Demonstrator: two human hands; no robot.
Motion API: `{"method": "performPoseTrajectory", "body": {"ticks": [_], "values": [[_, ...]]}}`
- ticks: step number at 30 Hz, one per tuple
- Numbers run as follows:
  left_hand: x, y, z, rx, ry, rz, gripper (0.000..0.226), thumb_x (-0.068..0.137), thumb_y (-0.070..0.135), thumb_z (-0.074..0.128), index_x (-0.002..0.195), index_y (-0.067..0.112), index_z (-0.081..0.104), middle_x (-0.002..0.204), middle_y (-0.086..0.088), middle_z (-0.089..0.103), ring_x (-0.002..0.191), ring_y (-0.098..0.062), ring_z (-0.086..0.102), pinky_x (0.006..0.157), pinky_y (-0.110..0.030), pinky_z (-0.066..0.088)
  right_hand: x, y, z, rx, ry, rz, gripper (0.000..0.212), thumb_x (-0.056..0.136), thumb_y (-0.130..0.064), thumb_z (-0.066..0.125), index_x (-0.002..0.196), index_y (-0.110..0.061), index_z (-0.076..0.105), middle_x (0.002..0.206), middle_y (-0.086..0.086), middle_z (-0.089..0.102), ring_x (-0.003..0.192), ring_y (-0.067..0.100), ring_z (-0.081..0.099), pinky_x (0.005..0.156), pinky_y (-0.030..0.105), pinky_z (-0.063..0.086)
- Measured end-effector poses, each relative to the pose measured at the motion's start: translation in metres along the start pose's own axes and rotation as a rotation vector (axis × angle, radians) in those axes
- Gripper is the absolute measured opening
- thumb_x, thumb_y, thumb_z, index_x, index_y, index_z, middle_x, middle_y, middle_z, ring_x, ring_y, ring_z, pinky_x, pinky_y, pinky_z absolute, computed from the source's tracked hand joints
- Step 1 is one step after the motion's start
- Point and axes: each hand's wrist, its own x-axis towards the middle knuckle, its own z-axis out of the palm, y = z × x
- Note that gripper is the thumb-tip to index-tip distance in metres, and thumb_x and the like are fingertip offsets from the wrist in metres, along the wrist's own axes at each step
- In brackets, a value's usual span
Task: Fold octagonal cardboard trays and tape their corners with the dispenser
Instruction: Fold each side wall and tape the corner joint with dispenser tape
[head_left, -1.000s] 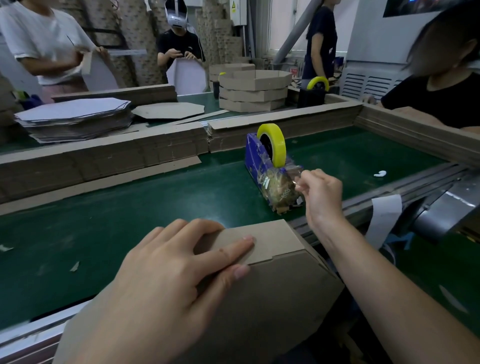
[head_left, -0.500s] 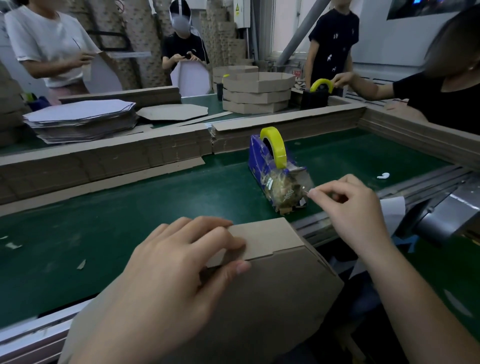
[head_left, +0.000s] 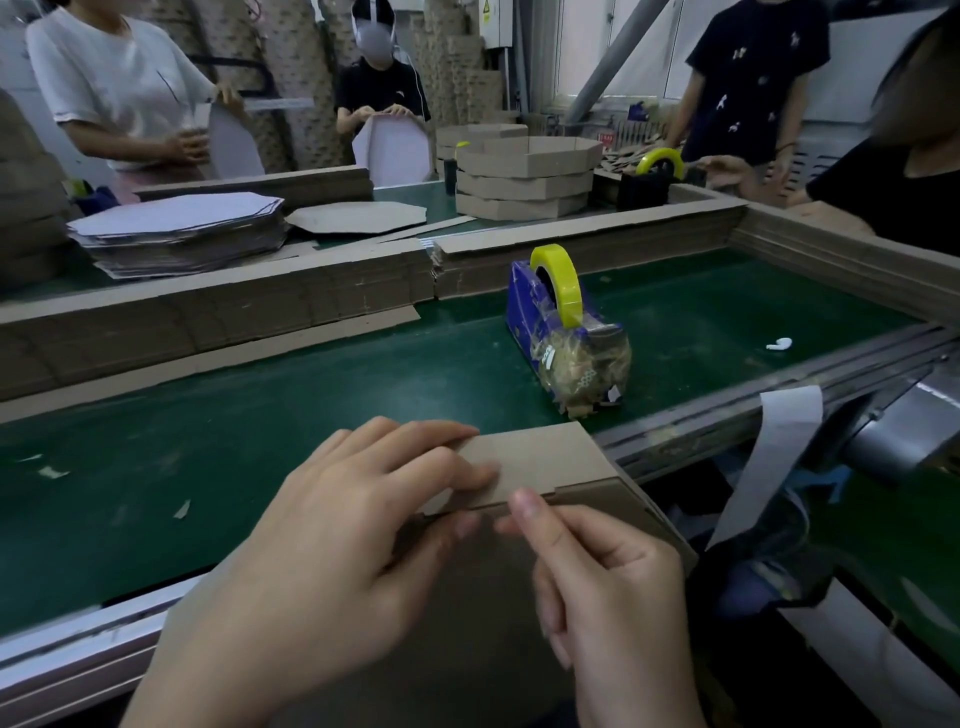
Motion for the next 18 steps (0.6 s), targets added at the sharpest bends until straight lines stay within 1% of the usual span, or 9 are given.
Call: {"method": "performPoseTrajectory", "body": {"ticks": [4, 6, 7, 9, 11, 13, 14, 15, 18], "values": [[-0.001, 0.001, 0.0, -0.011, 0.016, 0.016, 0.031, 0.09, 0.041, 0.047, 0.101, 0.025, 0.071, 0.121, 0.011, 0.064, 0.099, -0.018, 0.063, 0.073, -0.042, 0.052, -0.003, 0.002, 0.002, 0.021, 0.052, 0.033, 0.037, 0.061, -0.052, 0.074, 0.06, -0.015, 0.074, 0.03, 0.002, 0.036, 0.025, 0.006, 0.027, 0.032, 0.011, 0.021], [-0.001, 0.001, 0.001, -0.019, 0.019, 0.01, 0.029, 0.09, 0.043, 0.047, 0.099, 0.026, 0.068, 0.121, 0.014, 0.063, 0.1, -0.016, 0.062, 0.075, -0.039, 0.051, -0.002, 0.002, 0.001, 0.013, 0.052, 0.051, 0.039, 0.057, -0.051, 0.086, 0.059, -0.014, 0.074, 0.029, 0.003, 0.036, 0.025, 0.007, 0.027, 0.032, 0.012, 0.021], [-0.002, 0.001, 0.001, -0.035, 0.026, -0.002, 0.025, 0.089, 0.045, 0.047, 0.098, 0.029, 0.064, 0.12, 0.017, 0.062, 0.101, -0.014, 0.061, 0.076, -0.038, 0.048, -0.002, 0.002, 0.001, 0.009, 0.051, 0.056, 0.042, 0.055, -0.054, 0.085, 0.058, -0.014, 0.074, 0.029, 0.003, 0.036, 0.024, 0.007, 0.027, 0.032, 0.012, 0.021], [-0.002, 0.001, 0.0, -0.073, 0.035, -0.017, 0.016, 0.088, 0.046, 0.047, 0.099, 0.035, 0.053, 0.118, 0.022, 0.059, 0.099, -0.012, 0.06, 0.077, -0.036, 0.043, -0.002, 0.001, 0.001, 0.005, 0.044, 0.061, 0.046, 0.052, -0.057, 0.071, 0.058, -0.012, 0.073, 0.029, 0.005, 0.036, 0.024, 0.008, 0.028, 0.032, 0.013, 0.021], [-0.003, 0.0, 0.0, -0.05, 0.012, 0.016, 0.017, 0.089, 0.043, 0.047, 0.105, 0.04, 0.052, 0.121, 0.023, 0.057, 0.1, -0.012, 0.059, 0.077, -0.035, 0.045, -0.002, 0.001, -0.003, 0.016, 0.005, 0.083, 0.046, 0.052, -0.056, 0.068, 0.058, -0.011, 0.073, 0.03, 0.006, 0.037, 0.023, 0.01, 0.028, 0.031, 0.014, 0.021], [-0.003, 0.0, -0.001, -0.019, -0.012, 0.04, 0.026, 0.091, 0.04, 0.046, 0.111, 0.043, 0.061, 0.123, 0.017, 0.059, 0.1, -0.013, 0.059, 0.076, -0.037, 0.05, -0.001, 0.0, -0.007, -0.001, -0.085, 0.135, 0.04, 0.056, -0.053, 0.078, 0.061, -0.013, 0.074, 0.032, 0.008, 0.042, 0.024, 0.012, 0.032, 0.032, 0.015, 0.023], [-0.002, 0.0, -0.002, -0.02, -0.017, 0.032, 0.029, 0.091, 0.04, 0.046, 0.113, 0.042, 0.065, 0.122, 0.014, 0.06, 0.099, -0.013, 0.059, 0.075, -0.038, 0.051, 0.0, -0.001, -0.01, -0.006, -0.138, 0.165, 0.035, 0.056, -0.047, 0.088, 0.063, -0.015, 0.075, 0.034, 0.008, 0.045, 0.026, 0.013, 0.034, 0.033, 0.016, 0.025], [-0.002, 0.0, -0.003, -0.029, -0.018, 0.018, 0.031, 0.091, 0.041, 0.047, 0.113, 0.041, 0.068, 0.121, 0.012, 0.061, 0.099, -0.014, 0.059, 0.074, -0.039, 0.051, 0.001, -0.001, -0.012, 0.005, -0.18, 0.189, 0.027, 0.057, -0.04, 0.089, 0.065, -0.017, 0.076, 0.036, 0.009, 0.048, 0.027, 0.013, 0.036, 0.033, 0.017, 0.027], [0.001, 0.006, -0.005, -0.038, -0.007, -0.035, 0.033, 0.091, 0.049, 0.043, 0.109, 0.042, 0.07, 0.114, 0.015, 0.063, 0.098, -0.01, 0.06, 0.076, -0.037, 0.05, 0.004, 0.001, -0.017, 0.044, -0.239, 0.203, 0.017, 0.061, -0.033, 0.071, 0.068, -0.019, 0.077, 0.04, 0.01, 0.053, 0.029, 0.013, 0.038, 0.034, 0.018, 0.03]]}}
